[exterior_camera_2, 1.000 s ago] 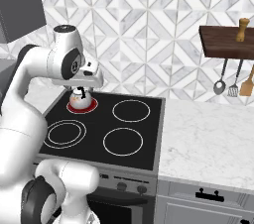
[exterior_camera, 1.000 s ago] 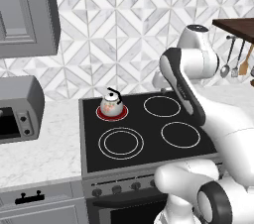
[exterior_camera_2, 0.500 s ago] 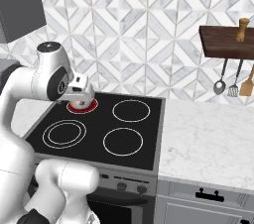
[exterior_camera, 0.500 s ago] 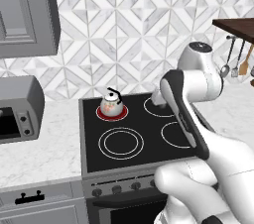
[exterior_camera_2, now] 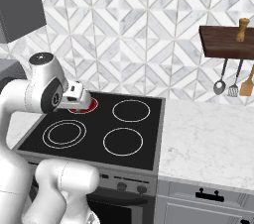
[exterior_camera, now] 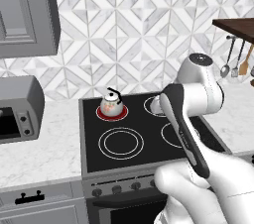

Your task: Turn off the rear left burner of the stove.

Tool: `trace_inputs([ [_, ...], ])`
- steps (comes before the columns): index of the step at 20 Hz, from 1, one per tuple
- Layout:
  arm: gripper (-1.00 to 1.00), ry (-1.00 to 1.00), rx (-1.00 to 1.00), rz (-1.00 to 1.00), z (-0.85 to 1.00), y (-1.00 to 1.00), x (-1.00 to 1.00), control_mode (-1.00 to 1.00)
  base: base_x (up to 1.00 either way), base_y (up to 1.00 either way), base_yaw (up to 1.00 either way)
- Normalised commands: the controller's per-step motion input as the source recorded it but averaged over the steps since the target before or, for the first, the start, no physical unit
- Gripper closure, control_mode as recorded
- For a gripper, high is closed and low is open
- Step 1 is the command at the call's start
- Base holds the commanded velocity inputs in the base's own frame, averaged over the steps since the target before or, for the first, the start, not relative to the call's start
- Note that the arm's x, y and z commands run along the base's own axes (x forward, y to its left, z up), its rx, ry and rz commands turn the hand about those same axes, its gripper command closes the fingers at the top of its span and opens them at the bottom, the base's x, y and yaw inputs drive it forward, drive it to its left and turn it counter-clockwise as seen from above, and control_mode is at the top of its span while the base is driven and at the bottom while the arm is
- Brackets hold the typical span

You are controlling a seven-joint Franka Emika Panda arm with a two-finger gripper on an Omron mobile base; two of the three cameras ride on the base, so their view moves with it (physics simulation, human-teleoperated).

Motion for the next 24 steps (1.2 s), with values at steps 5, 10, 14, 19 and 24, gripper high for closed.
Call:
trace_inputs([
  [5, -1.0, -0.01, -0.01, 0.07, -0.28, 0.24, -0.42, -1.0, 0.0, 0.0, 0.0],
  [10, -1.0, -0.11, -0.03, 0.1, -0.47, 0.4, -0.34, -1.0, 0.0, 0.0, 0.0],
  [14, -1.0, -0.19, -0.05, 0.09, -0.43, 0.41, -0.34, -1.0, 0.0, 0.0, 0.0],
  [19, -1.0, -0.22, -0.07, 0.11, -0.32, 0.39, -0.28, -1.0, 0.0, 0.0, 0.0],
  [24, -1.0, -0.14, -0.07, 0.13, -0.35, 0.48, -0.16, -1.0, 0.0, 0.0, 0.0],
])
